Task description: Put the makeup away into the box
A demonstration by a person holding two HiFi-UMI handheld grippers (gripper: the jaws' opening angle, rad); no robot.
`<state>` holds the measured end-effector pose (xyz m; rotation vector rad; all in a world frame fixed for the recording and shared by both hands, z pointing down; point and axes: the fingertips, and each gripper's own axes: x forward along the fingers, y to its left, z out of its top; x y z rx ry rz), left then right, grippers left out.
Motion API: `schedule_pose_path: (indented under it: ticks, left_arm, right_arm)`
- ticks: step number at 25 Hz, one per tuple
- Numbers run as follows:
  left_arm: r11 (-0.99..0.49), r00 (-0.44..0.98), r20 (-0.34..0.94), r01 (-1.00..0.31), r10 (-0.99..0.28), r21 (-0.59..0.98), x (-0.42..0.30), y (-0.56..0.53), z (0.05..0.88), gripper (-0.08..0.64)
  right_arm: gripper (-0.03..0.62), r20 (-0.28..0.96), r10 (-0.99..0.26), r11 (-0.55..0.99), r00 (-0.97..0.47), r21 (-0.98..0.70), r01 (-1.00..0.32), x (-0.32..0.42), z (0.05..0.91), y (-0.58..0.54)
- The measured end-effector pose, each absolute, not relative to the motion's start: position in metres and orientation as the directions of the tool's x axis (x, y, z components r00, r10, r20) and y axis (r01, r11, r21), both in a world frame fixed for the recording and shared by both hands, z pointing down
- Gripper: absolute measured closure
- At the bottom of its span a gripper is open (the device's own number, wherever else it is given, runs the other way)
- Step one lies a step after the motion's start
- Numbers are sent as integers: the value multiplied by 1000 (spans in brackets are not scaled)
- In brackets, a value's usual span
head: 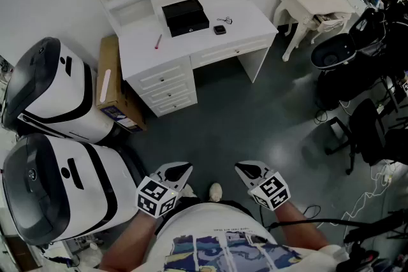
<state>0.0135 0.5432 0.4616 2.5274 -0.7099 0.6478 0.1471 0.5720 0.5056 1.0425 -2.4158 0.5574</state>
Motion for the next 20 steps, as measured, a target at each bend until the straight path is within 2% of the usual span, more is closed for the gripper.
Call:
schedule_pose_path:
  ticks: [20]
  left_arm:
    - [-794,784,517,-536,-343,285,49,498,461,546]
  right_arm:
    - [566,537,-614,572,-578,-201,-795,181,518,539]
